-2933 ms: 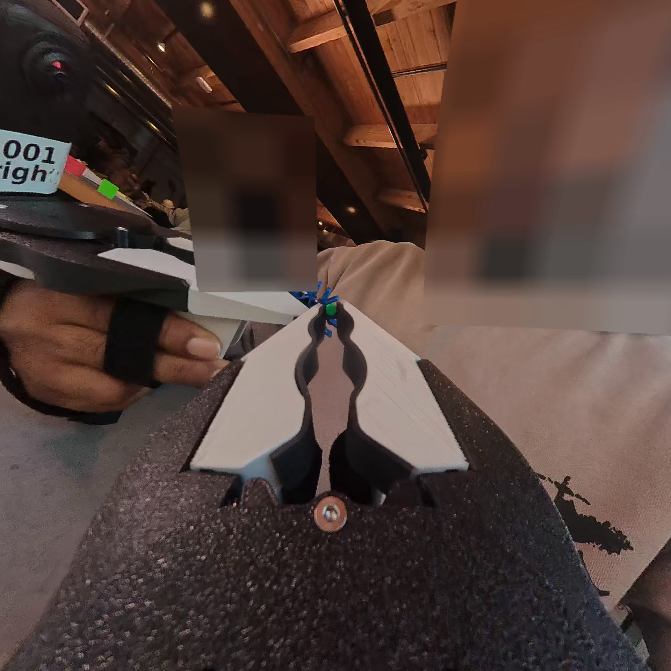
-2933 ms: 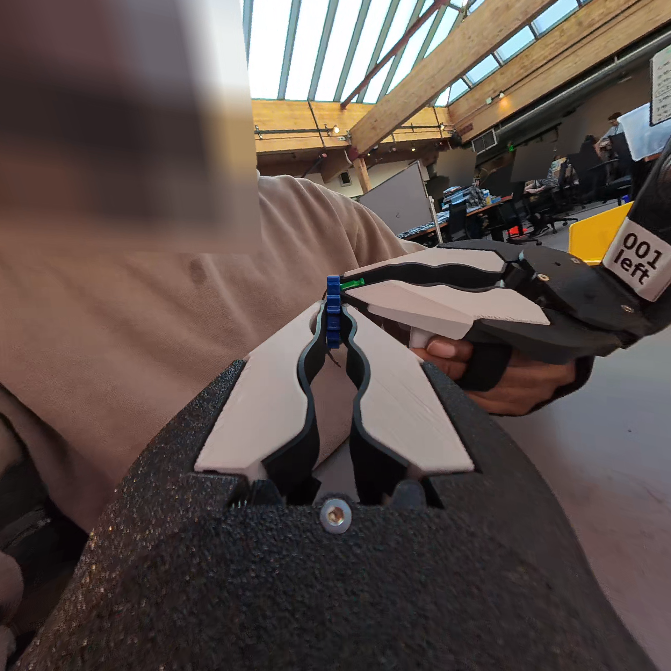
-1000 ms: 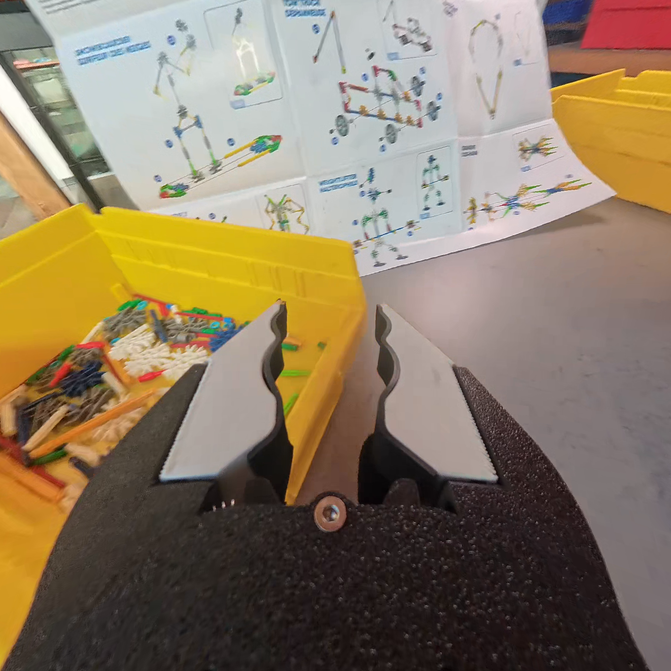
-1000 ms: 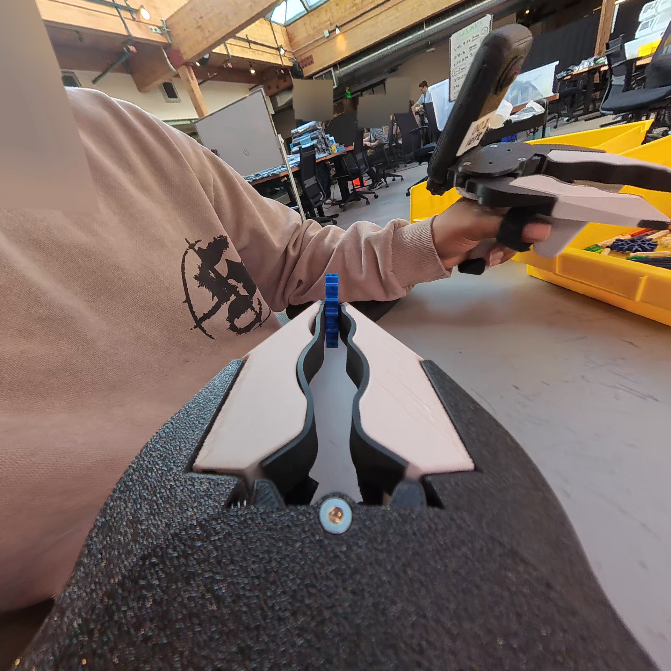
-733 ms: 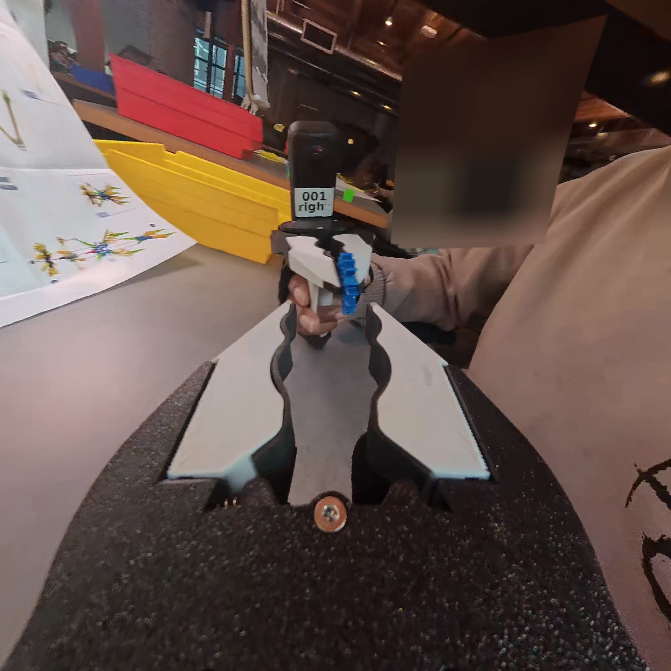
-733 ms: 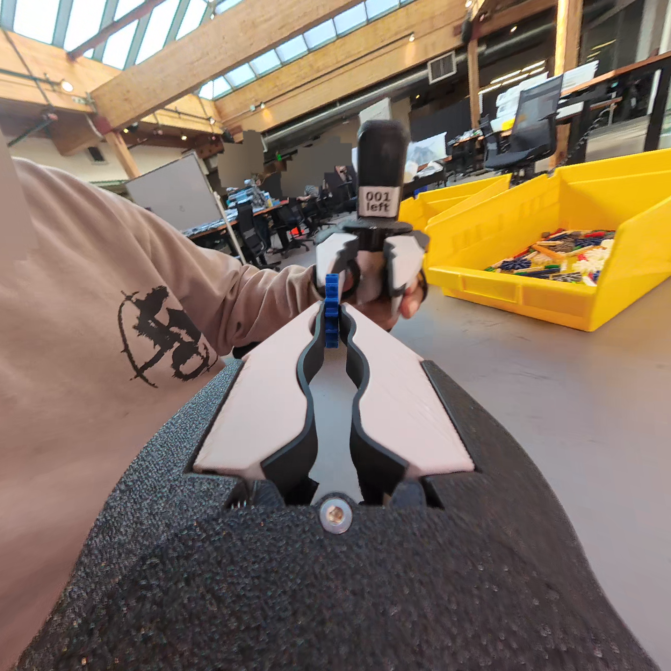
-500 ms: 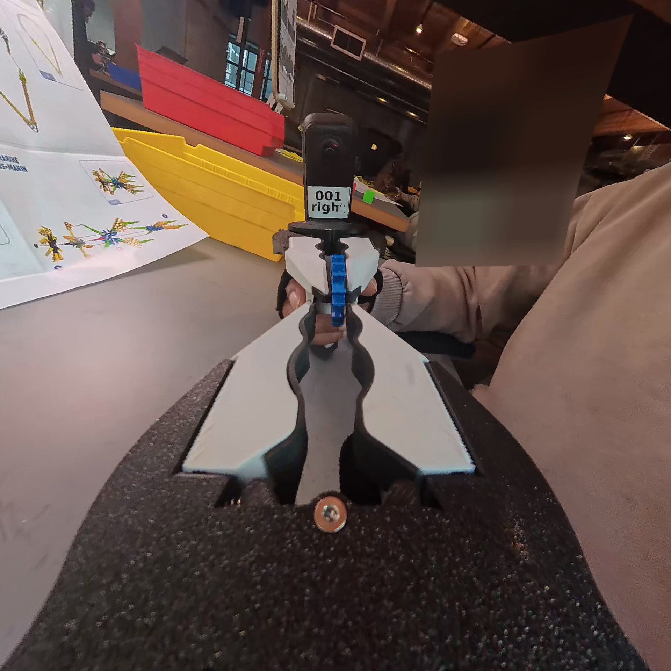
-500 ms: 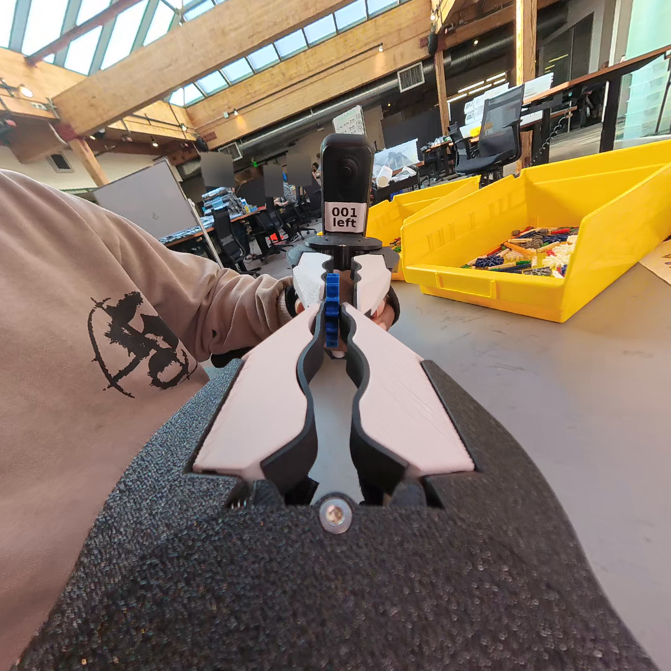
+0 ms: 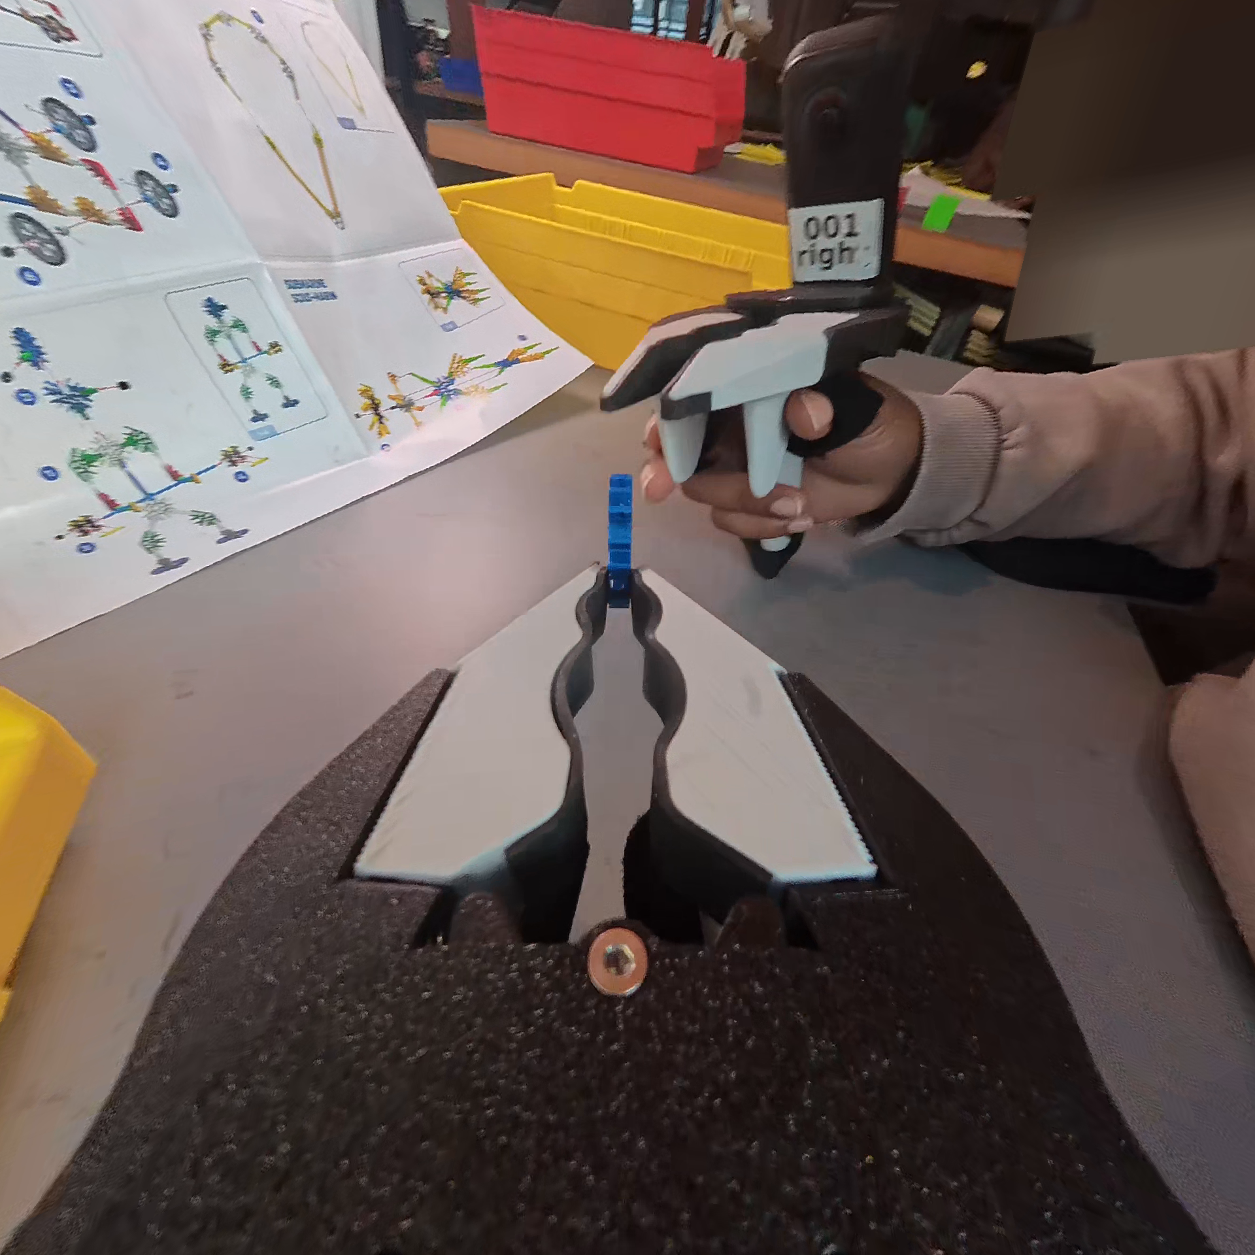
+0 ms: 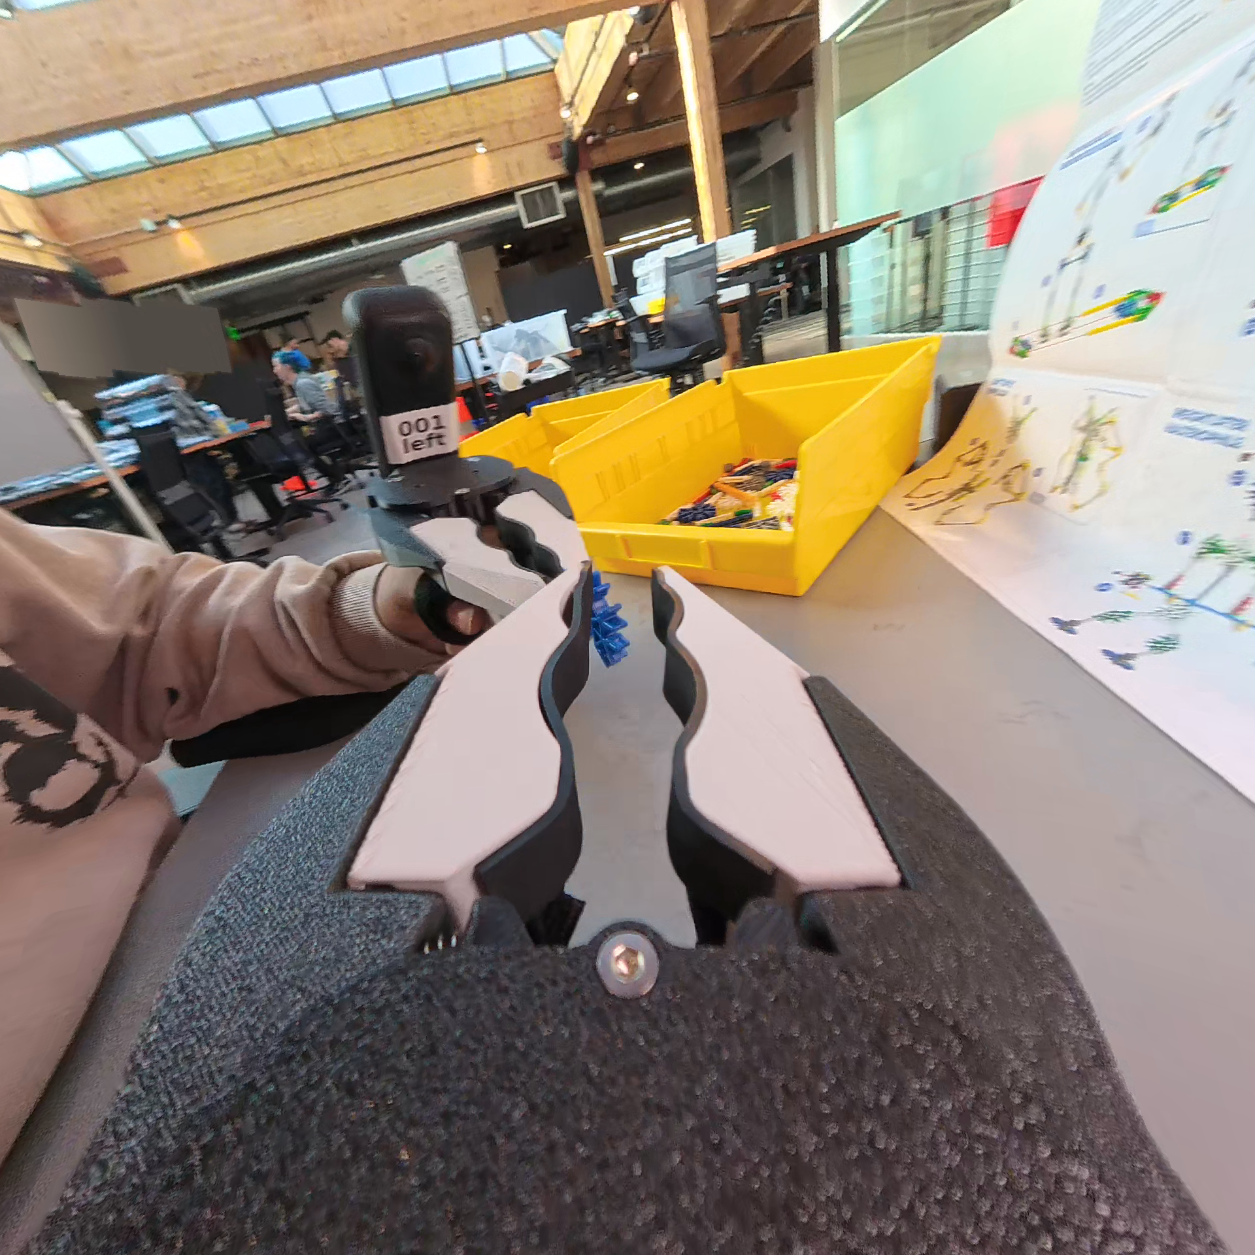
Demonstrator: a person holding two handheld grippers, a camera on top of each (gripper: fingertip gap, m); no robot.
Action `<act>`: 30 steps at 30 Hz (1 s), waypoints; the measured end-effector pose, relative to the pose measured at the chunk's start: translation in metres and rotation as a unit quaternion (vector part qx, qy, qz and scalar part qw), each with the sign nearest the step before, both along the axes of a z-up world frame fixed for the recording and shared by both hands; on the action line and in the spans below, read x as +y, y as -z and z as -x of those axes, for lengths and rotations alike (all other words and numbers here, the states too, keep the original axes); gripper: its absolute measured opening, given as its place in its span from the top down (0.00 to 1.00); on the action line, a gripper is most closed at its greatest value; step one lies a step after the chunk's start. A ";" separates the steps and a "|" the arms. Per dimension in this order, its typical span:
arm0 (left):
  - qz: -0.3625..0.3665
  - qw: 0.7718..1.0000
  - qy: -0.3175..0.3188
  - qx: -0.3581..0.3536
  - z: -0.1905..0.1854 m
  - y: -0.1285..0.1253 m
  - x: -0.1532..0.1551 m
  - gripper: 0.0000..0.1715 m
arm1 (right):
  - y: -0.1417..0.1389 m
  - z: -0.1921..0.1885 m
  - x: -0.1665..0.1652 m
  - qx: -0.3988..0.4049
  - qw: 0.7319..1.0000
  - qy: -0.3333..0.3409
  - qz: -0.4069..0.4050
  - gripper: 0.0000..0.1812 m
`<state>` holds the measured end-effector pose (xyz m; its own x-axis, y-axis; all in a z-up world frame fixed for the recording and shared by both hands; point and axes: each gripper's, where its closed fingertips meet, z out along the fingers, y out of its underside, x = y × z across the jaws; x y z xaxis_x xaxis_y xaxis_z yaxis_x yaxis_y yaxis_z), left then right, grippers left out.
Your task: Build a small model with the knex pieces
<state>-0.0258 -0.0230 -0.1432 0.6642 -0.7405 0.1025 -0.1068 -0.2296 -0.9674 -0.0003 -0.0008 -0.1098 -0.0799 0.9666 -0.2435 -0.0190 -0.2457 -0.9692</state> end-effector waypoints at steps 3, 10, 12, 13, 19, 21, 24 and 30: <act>-0.025 0.991 -0.107 0.069 0.041 0.003 0.022 0.97 | 0.000 -0.008 0.025 -0.010 0.997 0.075 -0.033 0.85; -0.027 0.925 -0.360 0.119 0.177 -0.003 0.047 0.96 | 0.011 -0.006 0.031 -0.065 0.987 0.115 -0.089 0.64; -0.018 0.922 -0.376 0.096 0.193 -0.003 0.047 0.94 | 0.016 -0.002 0.022 -0.082 0.988 0.095 -0.092 0.62; -0.016 0.921 -0.380 0.088 0.197 -0.003 0.048 0.90 | 0.018 0.000 0.020 -0.087 0.988 0.089 -0.096 0.61; -0.025 0.939 -0.339 0.047 0.174 -0.006 0.050 0.78 | 0.023 0.002 0.014 -0.106 0.986 0.077 -0.107 0.58; -0.031 0.946 -0.320 0.041 0.162 -0.007 0.049 0.74 | 0.023 0.002 0.013 -0.106 0.985 0.076 -0.109 0.57; -0.036 0.957 -0.287 0.007 0.143 -0.013 0.047 0.71 | 0.025 0.002 0.011 -0.112 0.984 0.074 -0.117 0.56; -0.016 0.973 -0.221 -0.069 0.111 -0.017 0.040 0.80 | 0.033 0.003 0.004 -0.148 0.971 0.068 -0.177 0.65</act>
<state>-0.1370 0.0169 -0.1264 0.9000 -0.3899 0.1948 0.1265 -0.1940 -0.9728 -0.0033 0.0028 -0.1432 0.0777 0.9906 0.1124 0.2636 0.0883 -0.9606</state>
